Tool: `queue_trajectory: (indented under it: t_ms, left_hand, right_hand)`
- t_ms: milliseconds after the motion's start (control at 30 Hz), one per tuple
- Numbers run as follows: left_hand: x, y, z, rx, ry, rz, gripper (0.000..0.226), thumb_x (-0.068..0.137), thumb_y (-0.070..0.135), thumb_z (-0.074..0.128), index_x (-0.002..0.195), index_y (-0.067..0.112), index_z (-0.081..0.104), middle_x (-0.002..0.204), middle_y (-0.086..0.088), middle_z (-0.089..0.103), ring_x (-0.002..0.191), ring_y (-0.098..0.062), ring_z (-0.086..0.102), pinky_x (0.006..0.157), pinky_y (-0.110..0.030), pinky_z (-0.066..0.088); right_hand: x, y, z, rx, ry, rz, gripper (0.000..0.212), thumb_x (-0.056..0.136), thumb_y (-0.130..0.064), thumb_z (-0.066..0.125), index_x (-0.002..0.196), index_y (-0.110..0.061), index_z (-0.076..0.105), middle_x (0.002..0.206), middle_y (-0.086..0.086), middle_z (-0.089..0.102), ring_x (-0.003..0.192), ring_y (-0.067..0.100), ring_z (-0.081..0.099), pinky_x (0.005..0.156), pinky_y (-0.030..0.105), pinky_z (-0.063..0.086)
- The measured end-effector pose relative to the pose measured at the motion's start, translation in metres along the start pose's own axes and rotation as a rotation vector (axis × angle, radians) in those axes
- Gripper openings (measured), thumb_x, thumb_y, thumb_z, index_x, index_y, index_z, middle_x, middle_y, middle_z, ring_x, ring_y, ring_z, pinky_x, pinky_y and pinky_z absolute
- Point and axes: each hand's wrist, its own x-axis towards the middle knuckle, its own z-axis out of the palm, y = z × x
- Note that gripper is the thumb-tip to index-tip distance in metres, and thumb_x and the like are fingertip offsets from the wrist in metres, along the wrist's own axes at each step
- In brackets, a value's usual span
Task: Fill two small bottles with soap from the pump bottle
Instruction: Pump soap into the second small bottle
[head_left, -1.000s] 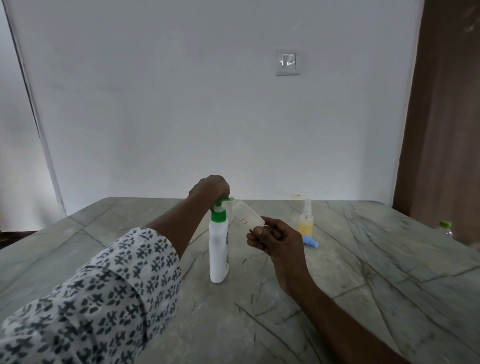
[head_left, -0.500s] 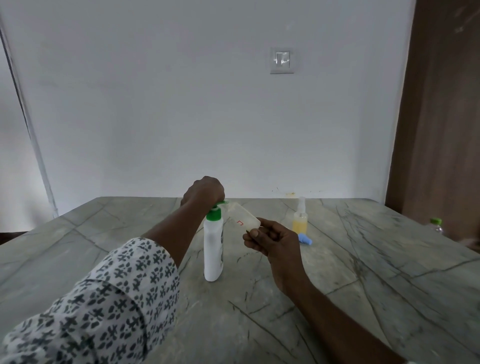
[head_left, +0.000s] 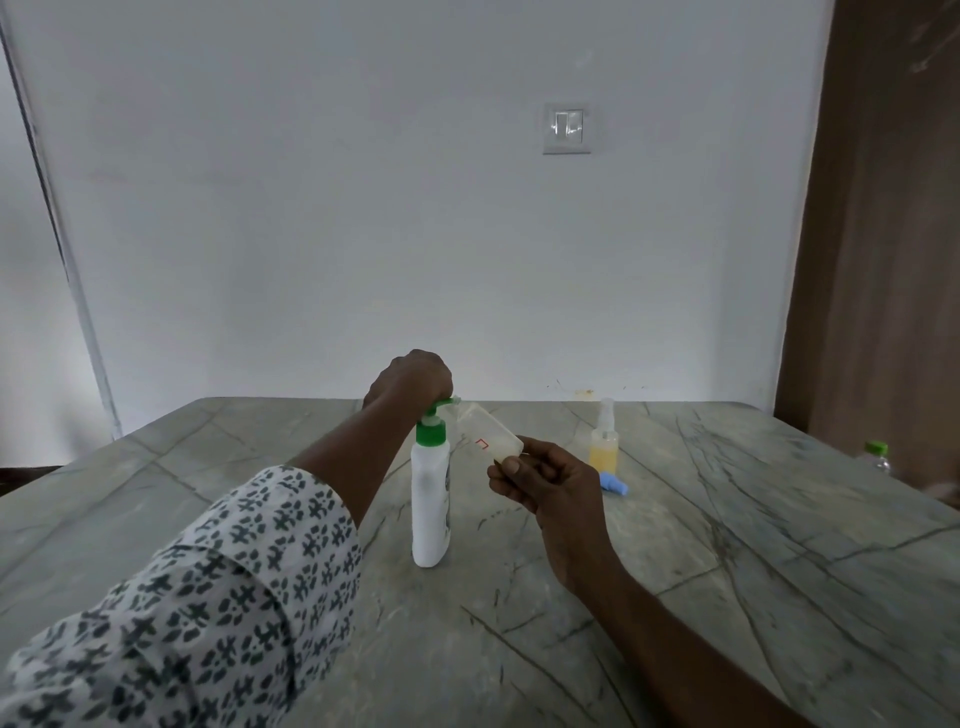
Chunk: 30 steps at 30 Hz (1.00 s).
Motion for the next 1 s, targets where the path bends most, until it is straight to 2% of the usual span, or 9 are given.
queue_trajectory:
  t_ms: [267, 433, 500, 567, 633, 1000]
  left_hand:
    - [0.002, -0.003, 0.007, -0.018, 0.018, -0.044, 0.014, 0.078, 0.009, 0.049, 0.091, 0.009, 0.055, 0.098, -0.012, 0.054, 0.101, -0.035, 0.062, 0.094, -0.049, 0.049]
    - [0.004, -0.004, 0.007, 0.015, -0.021, -0.018, 0.005, 0.079, 0.008, 0.047, 0.079, 0.006, 0.053, 0.100, -0.015, 0.059, 0.089, -0.036, 0.063, 0.089, -0.042, 0.052]
    - [0.005, -0.004, 0.005, 0.025, -0.037, 0.010, 0.011, 0.082, 0.007, 0.047, 0.084, 0.004, 0.057, 0.107, -0.018, 0.062, 0.087, -0.038, 0.063, 0.083, -0.039, 0.052]
    - [0.005, -0.002, 0.000, 0.029, -0.017, 0.025, 0.016, 0.082, 0.009, 0.047, 0.093, 0.005, 0.059, 0.100, -0.016, 0.060, 0.092, -0.037, 0.064, 0.089, -0.041, 0.052]
    - [0.002, 0.000, -0.002, 0.036, 0.011, 0.019, 0.014, 0.078, 0.010, 0.048, 0.090, 0.008, 0.055, 0.094, -0.013, 0.056, 0.094, -0.035, 0.064, 0.092, -0.047, 0.051]
    - [0.005, -0.005, 0.009, -0.030, 0.027, -0.030, 0.009, 0.080, 0.010, 0.047, 0.088, 0.010, 0.052, 0.099, -0.011, 0.055, 0.102, -0.033, 0.060, 0.095, -0.048, 0.048]
  right_hand:
    - [0.001, 0.002, -0.003, -0.031, 0.024, 0.004, 0.026, 0.087, 0.002, 0.066, 0.107, -0.015, 0.067, 0.096, 0.013, 0.076, 0.089, 0.031, 0.074, 0.076, 0.029, 0.060]
    - [0.002, 0.003, -0.006, -0.003, 0.023, 0.015, 0.032, 0.087, 0.001, 0.065, 0.118, -0.009, 0.065, 0.104, 0.014, 0.075, 0.093, 0.032, 0.073, 0.081, 0.032, 0.060]
    - [0.003, 0.002, -0.007, 0.025, 0.015, 0.018, 0.032, 0.087, 0.000, 0.064, 0.118, -0.009, 0.065, 0.106, 0.014, 0.075, 0.095, 0.032, 0.073, 0.084, 0.033, 0.060]
    - [0.004, 0.001, -0.006, 0.031, 0.010, 0.020, 0.032, 0.087, 0.000, 0.065, 0.117, -0.008, 0.065, 0.107, 0.014, 0.074, 0.096, 0.032, 0.073, 0.084, 0.033, 0.060]
    - [0.003, 0.001, -0.004, 0.035, 0.009, 0.024, 0.029, 0.086, 0.002, 0.065, 0.113, -0.008, 0.066, 0.105, 0.012, 0.075, 0.095, 0.033, 0.073, 0.081, 0.031, 0.060]
    - [0.001, 0.000, -0.004, -0.021, 0.017, 0.013, 0.027, 0.086, 0.004, 0.065, 0.109, -0.010, 0.067, 0.100, 0.007, 0.076, 0.092, 0.031, 0.074, 0.077, 0.028, 0.060]
